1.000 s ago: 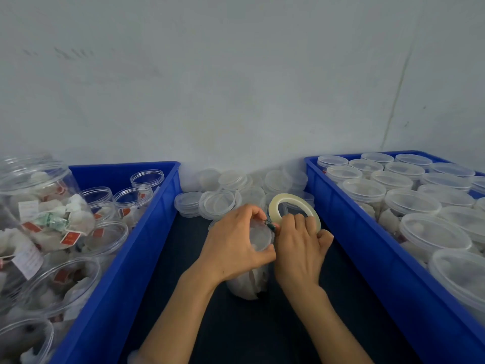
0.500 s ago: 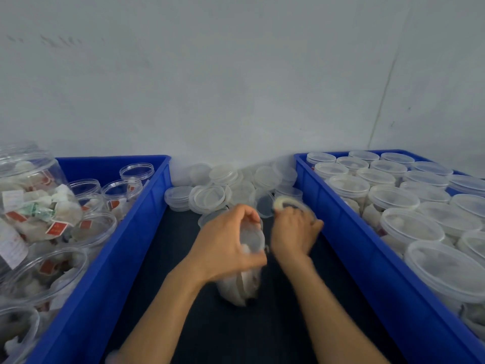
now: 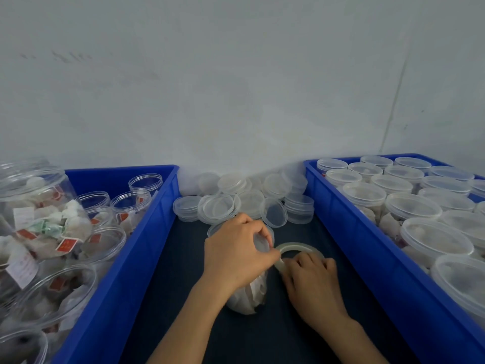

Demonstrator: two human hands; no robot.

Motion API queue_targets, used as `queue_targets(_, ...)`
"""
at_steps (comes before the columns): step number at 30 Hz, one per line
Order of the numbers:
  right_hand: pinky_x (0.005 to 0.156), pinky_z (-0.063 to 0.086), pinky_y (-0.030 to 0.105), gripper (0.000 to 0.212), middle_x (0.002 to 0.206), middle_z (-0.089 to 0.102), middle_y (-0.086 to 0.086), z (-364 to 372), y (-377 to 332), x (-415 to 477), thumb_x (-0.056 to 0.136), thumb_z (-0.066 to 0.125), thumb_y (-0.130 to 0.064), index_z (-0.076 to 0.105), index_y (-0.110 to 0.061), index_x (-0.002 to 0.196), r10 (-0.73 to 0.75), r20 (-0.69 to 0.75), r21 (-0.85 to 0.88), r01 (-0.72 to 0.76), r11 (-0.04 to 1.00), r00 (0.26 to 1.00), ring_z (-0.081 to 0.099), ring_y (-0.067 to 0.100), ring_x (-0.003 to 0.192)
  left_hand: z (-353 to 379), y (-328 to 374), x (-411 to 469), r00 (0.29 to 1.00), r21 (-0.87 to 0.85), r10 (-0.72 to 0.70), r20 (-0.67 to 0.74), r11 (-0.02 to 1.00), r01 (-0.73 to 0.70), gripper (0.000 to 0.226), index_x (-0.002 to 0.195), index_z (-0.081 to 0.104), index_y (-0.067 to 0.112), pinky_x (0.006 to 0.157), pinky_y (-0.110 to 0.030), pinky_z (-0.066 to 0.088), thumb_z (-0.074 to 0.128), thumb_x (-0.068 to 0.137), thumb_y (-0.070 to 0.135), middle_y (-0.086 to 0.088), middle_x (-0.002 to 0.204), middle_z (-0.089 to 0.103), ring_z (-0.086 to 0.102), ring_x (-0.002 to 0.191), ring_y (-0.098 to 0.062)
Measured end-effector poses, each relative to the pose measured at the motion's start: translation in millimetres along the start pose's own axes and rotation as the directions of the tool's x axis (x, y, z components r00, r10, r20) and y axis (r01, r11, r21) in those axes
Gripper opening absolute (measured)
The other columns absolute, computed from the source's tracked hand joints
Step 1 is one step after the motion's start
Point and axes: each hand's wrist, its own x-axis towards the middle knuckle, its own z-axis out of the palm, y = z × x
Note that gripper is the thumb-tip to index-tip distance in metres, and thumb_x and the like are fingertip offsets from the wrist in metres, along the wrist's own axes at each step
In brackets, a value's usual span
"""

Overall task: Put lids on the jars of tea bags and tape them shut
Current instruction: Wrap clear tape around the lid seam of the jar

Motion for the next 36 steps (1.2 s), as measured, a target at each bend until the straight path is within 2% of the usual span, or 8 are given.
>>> queue_targets(6,0.097,0.044,0.023,0.040,0.137,0.049,-0.018,-3.7,0.5,-4.6,0.097,0.058,-0.041,0.058,-0.042,0.137,-0.088,-0.041,0.201,0.095,0.975,0.995,0.047,0.003,0.122,0.9,-9.4,-4.8,0.990,-0.340,-0.085,-0.109,0.940,0.043,0.013,0.093,0.070,0.047,0.077,-0.010,0.046,0.064,0.092,0.035,0.033,0.104,0.066,0.058,0.100,0.013)
queue_targets(11,0.103,0.043,0.019,0.062,0.134,0.051,-0.028,-18.4,-13.8,-9.9,0.085,0.059,-0.017,0.047,-0.043,0.140,-0.145,-0.201,0.653,0.243,0.717,0.969,0.048,-0.001,0.129,11.3,-28.5,-20.5,0.940,-0.843,-0.339,-0.035,0.515,0.154,0.023,0.101,0.074,0.023,0.080,-0.023,0.049,0.051,0.100,0.023,0.005,0.107,0.074,0.069,0.103,-0.011)
queue_targets(13,0.108,0.036,0.014,0.075,0.147,0.042,-0.028,-22.9,-28.4,-15.2,0.084,0.058,-0.025,0.028,-0.042,0.152,-0.231,-0.174,0.810,0.273,0.519,0.957,0.041,-0.001,0.138,18.6,-31.6,-26.5,0.944,-0.886,-0.328,-0.029,0.445,0.128,0.034,0.107,0.073,0.024,0.080,-0.023,0.052,0.048,0.099,0.045,0.002,0.108,0.075,0.070,0.103,-0.012)
queue_targets(16,0.109,0.028,0.006,0.104,0.153,0.031,-0.031,-16.7,-49.7,-16.2,0.082,0.072,-0.050,0.000,-0.040,0.157,-0.229,-0.146,0.813,0.248,0.526,0.962,0.032,-0.010,0.141,23.3,-33.2,-30.6,0.948,-0.912,-0.317,-0.014,0.394,0.118,0.054,0.108,0.073,0.032,0.082,-0.024,0.053,0.041,0.087,0.070,0.003,0.110,0.075,0.070,0.103,-0.011)
queue_targets(23,0.090,0.049,0.014,0.101,0.118,0.053,-0.040,-37.2,-46.4,-1.6,0.065,0.065,-0.083,-0.008,-0.074,0.135,0.044,-0.215,0.833,0.160,0.530,0.976,0.061,-0.006,0.109,24.7,-46.8,-29.1,0.956,-0.917,-0.282,0.079,0.356,0.181,0.056,0.125,0.067,0.020,0.090,-0.030,0.056,0.035,0.095,0.054,0.002,0.120,0.073,0.068,0.112,-0.013)
queue_targets(25,0.087,0.055,0.036,0.107,0.113,0.055,-0.025,-64.3,-31.4,12.5,0.057,0.058,-0.095,-0.011,-0.073,0.135,0.273,-0.340,0.837,0.157,0.524,0.900,0.063,0.007,0.099,26.2,-49.1,-27.6,0.949,-0.898,-0.307,0.071,0.394,0.195,0.049,0.122,0.067,0.017,0.096,-0.032,0.055,0.036,0.099,0.046,0.004,0.119,0.073,0.068,0.111,-0.011)
queue_targets(28,0.103,0.038,0.041,0.113,0.156,0.034,0.003,-99.1,9.6,45.2,0.077,0.072,-0.065,-0.010,-0.045,0.153,0.476,-0.566,0.753,0.187,0.631,0.673,0.045,0.016,0.128,26.4,-50.5,-26.2,0.928,-0.884,-0.354,0.113,0.392,0.257,0.039,0.118,0.069,0.015,0.101,-0.038,0.052,0.035,0.108,0.031,0.005,0.114,0.075,0.069,0.109,-0.011)
queue_targets(36,0.124,0.016,0.042,0.102,0.162,0.018,0.018,-128.7,103.0,107.6,0.089,0.076,-0.032,0.007,0.002,0.157,0.780,-0.496,0.744,-0.276,0.608,0.382,0.021,0.033,0.150,29.2,-50.4,-27.2,0.913,-0.845,-0.369,0.174,0.419,0.331,0.037,0.115,0.071,0.017,0.097,-0.035,0.054,0.035,0.109,0.024,0.007,0.111,0.075,0.069,0.106,-0.009)
